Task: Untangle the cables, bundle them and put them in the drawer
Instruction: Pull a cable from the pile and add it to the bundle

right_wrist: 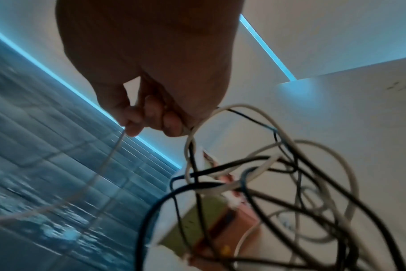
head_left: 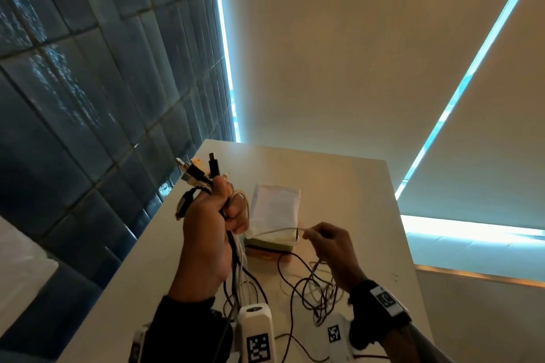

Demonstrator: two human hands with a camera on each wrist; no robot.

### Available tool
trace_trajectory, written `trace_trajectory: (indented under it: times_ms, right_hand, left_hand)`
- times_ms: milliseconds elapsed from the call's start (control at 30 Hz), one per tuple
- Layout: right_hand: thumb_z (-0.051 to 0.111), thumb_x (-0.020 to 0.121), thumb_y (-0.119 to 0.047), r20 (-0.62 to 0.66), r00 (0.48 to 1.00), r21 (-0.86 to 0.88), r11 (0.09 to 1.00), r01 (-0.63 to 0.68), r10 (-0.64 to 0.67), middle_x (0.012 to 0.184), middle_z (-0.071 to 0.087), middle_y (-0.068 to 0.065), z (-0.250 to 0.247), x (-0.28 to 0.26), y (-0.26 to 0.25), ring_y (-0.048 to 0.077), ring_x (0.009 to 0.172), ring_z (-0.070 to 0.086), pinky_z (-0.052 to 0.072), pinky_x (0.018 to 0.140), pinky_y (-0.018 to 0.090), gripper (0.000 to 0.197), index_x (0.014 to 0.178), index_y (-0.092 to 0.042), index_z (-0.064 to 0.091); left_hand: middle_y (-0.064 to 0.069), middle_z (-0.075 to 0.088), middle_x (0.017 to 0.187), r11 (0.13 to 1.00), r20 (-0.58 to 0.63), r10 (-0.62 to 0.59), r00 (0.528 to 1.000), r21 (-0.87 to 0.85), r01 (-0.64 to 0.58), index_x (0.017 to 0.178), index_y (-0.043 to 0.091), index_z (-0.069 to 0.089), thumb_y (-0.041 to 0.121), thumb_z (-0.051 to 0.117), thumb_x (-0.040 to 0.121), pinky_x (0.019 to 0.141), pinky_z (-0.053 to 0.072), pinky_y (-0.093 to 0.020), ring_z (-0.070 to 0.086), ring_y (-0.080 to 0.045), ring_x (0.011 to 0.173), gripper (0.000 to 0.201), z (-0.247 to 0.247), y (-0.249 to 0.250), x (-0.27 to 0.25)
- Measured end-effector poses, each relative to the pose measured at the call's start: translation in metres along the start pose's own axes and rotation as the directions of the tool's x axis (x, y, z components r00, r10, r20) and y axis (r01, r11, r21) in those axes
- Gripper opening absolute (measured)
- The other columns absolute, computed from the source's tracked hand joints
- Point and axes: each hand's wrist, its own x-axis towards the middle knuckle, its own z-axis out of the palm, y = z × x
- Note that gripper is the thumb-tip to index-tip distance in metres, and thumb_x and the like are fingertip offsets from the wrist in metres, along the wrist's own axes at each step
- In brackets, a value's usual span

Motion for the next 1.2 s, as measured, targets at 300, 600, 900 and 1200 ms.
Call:
trace_trajectory:
  times_ms: [300,600,900,1200]
  right_hand:
    - [0.066,0.085,0.001,0.007,0.953,0.263,0.920,0.292,-0.304,0.060,0.056,0.000,0.012,-0.026,-0.078,0.010,0.055,0.045,0.039,0.051,0.019,0.011,0.074,0.001,0.066]
    - [0.066,0.085,-0.018,0.309,0.905,0.197,0.950,0.241,-0.294,0.073,0.061,0.024,0.013,-0.035,-0.051,0.021,0.066,0.053,0.043,0.062,0.027,0.023,0.081,0.004,0.067]
    - [0.066,0.087,-0.021,0.254,0.947,0.134,0.977,0.165,-0.195,0.070,0.060,0.011,0.006,-0.023,-0.013,0.012,0.066,0.053,0.044,0.064,0.021,0.032,0.074,0.008,0.064]
    - [0.064,0.080,-0.052,0.196,0.980,-0.079,0.995,0.058,-0.042,0.051,0.049,-0.007,0.005,-0.008,0.033,0.009,0.052,0.044,0.036,0.057,0.024,0.044,0.048,-0.023,0.056]
  left_hand:
    - [-0.006,0.064,0.058,0.976,-0.133,-0.160,0.978,0.128,0.177,0.081,0.011,0.049,0.027,0.034,0.105,0.054,0.030,-0.026,0.045,-0.013,0.053,0.032,0.021,-0.048,0.007]
    - [-0.007,0.060,0.072,0.961,-0.057,-0.181,0.982,-0.224,0.164,0.085,0.012,0.051,0.029,0.039,0.101,0.071,0.050,-0.038,0.058,-0.022,0.068,0.027,0.015,-0.038,0.013]
    - [0.004,0.034,0.059,0.967,0.148,-0.088,0.985,-0.224,0.120,0.067,0.017,0.041,0.034,0.043,0.090,0.047,0.031,-0.022,0.028,-0.009,0.048,0.029,0.008,-0.023,0.006]
    - [0.005,0.031,0.057,0.973,0.108,-0.053,0.993,-0.218,0.075,0.065,0.018,0.041,0.035,0.044,0.089,0.046,0.028,-0.022,0.026,-0.008,0.046,0.030,0.002,-0.012,0.004]
